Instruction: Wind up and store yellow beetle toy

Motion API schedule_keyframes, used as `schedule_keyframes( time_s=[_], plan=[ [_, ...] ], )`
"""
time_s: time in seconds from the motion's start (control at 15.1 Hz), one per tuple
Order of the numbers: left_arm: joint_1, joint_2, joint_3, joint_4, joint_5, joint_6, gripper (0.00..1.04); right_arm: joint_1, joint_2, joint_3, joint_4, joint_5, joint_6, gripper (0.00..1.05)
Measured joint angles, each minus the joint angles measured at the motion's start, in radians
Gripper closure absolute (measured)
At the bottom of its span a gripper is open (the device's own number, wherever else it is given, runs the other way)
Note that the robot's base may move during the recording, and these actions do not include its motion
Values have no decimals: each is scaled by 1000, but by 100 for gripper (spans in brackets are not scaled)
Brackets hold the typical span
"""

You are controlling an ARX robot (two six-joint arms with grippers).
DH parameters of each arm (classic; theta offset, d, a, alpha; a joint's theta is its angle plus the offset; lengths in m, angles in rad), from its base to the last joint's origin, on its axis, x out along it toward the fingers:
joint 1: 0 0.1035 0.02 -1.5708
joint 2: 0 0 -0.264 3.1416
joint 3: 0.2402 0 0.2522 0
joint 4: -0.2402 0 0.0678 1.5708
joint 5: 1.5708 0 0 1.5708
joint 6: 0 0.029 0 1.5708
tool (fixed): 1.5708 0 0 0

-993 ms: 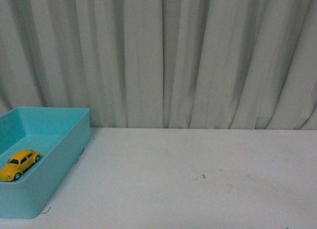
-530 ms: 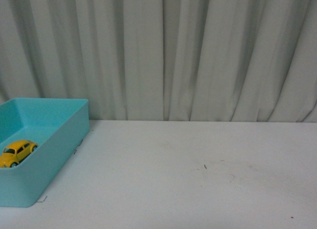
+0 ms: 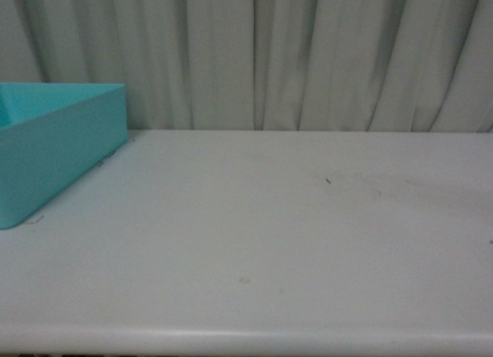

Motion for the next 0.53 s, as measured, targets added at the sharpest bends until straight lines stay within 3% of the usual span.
schedule_keyframes(
  time_s=[0.53],
  plan=[
    [0,0,0,0,-1,0,7,0,0,0,1,-1,0,7]
  ],
)
